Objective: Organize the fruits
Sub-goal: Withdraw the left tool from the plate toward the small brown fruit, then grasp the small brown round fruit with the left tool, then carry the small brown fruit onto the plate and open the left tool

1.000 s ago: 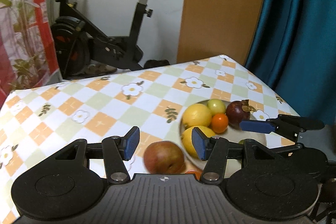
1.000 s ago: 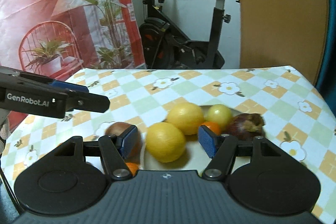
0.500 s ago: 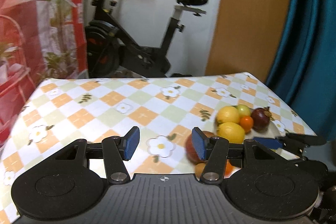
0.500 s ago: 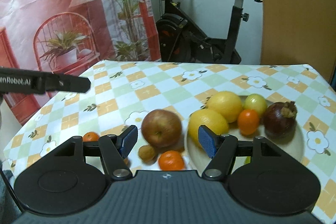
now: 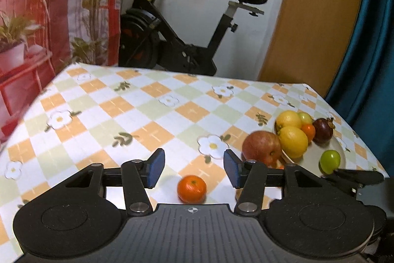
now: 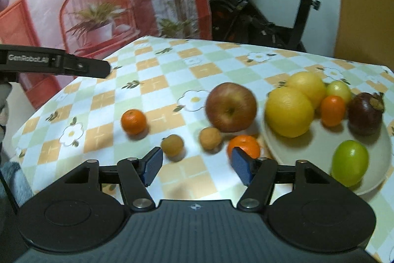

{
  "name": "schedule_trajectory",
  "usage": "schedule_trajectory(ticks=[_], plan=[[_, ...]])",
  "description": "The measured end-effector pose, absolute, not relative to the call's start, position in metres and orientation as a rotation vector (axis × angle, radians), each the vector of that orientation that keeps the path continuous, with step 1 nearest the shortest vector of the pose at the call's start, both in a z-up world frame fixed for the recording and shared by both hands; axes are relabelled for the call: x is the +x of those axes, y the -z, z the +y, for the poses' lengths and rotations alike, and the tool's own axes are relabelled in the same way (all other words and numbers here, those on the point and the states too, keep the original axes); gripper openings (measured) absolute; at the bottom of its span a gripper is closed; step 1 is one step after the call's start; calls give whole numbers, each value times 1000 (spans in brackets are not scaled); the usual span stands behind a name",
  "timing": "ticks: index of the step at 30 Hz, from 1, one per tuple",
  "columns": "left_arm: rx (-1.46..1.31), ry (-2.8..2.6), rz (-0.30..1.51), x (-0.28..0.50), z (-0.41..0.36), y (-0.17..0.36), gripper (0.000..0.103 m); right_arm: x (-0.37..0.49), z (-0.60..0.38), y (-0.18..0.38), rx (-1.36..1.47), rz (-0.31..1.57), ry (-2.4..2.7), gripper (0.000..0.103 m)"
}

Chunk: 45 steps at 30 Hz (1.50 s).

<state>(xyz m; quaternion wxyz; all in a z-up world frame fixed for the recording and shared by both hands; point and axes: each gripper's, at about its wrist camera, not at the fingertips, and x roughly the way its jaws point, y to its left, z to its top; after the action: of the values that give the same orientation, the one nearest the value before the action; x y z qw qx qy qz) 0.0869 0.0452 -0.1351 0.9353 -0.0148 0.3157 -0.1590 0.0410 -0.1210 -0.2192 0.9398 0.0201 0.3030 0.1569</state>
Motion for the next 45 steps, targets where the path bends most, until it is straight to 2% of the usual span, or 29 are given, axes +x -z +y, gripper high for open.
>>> schedule_trajectory(ticks=[2,3,5,8,23,25,45], plan=[[-37,352,662,88,42,140,46,42,-116,220,7,614,-343,50],[-38,367,668,87,39,142,45,43,-114,219,-8,611,-354,48],[-25,395,668,85,33,147,45,46,-112,218,-38,602,-375,35],[15,440,674,84,20,156,44,51,-116,215,-51,596,-385,26],[91,544,799,108,-14,203,44,63,-144,212,-2,614,-343,26],[97,543,807,110,-15,206,26,66,-142,212,-12,618,-352,26],[51,496,811,90,17,208,26,104,-110,225,-113,736,-365,29]])
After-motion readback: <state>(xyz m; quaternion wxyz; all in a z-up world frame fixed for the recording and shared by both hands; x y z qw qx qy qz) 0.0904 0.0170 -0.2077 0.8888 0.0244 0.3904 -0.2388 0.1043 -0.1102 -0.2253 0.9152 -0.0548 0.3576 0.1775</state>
